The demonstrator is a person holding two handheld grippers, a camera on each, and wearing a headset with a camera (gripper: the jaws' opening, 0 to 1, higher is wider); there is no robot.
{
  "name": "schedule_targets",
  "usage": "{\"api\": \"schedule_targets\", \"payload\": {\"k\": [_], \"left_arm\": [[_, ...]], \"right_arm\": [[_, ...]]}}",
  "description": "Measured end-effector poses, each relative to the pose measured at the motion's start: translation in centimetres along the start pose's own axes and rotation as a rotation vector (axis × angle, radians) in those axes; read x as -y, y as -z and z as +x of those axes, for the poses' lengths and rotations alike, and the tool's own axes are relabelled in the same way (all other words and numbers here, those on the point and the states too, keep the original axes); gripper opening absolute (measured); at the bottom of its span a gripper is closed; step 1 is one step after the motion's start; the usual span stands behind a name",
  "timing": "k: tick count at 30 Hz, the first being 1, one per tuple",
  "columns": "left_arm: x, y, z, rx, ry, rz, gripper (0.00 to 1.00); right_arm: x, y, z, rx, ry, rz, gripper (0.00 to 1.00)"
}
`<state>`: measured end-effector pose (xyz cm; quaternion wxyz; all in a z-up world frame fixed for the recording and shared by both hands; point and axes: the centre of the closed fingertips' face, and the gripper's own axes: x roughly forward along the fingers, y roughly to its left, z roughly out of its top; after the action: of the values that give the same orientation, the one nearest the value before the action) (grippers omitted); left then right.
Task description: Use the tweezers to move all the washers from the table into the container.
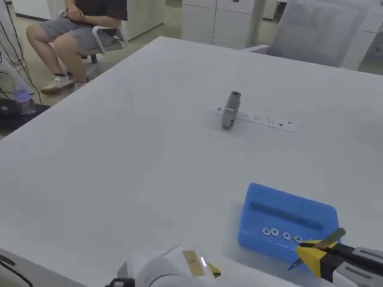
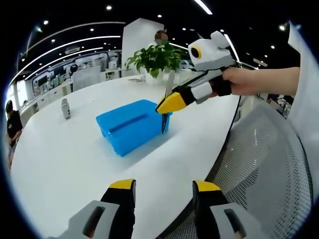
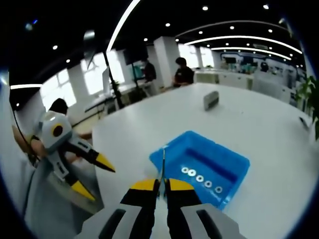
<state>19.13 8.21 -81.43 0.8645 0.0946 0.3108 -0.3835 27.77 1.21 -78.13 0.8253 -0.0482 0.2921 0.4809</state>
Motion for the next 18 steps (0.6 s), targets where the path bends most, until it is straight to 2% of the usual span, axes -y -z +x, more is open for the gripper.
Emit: {"api": "schedule_targets", "payload": {"k": [7,8,13,16,18], "left_arm": [[0.2,0.1,0.0,-0.009,0.005,0.014,0.4],[0.3,0.0,0.0,-0.01,0.011,0.022,0.38],[0.7,0.1,0.0,-0.019,0.033,0.032,0.34],[1.1,-0.3,0.0,-0.004,0.056,0.019,0.34],[1.3,-0.4,0.0,-0.006,0.064,0.031,0.32]], "right_arm": [[-1.5,1.9,0.1,-0.059,-0.043,-0.047,0.04],[-1.2,2.1,0.2,-0.063,-0.052,-0.051,0.04],[-2.0,3.0,0.0,-0.069,-0.082,-0.055,0.04],[-2.4,3.4,-0.2,-0.085,-0.093,-0.076,0.04],[-2.6,3.8,-0.3,-0.097,-0.108,-0.099,0.04]]}}
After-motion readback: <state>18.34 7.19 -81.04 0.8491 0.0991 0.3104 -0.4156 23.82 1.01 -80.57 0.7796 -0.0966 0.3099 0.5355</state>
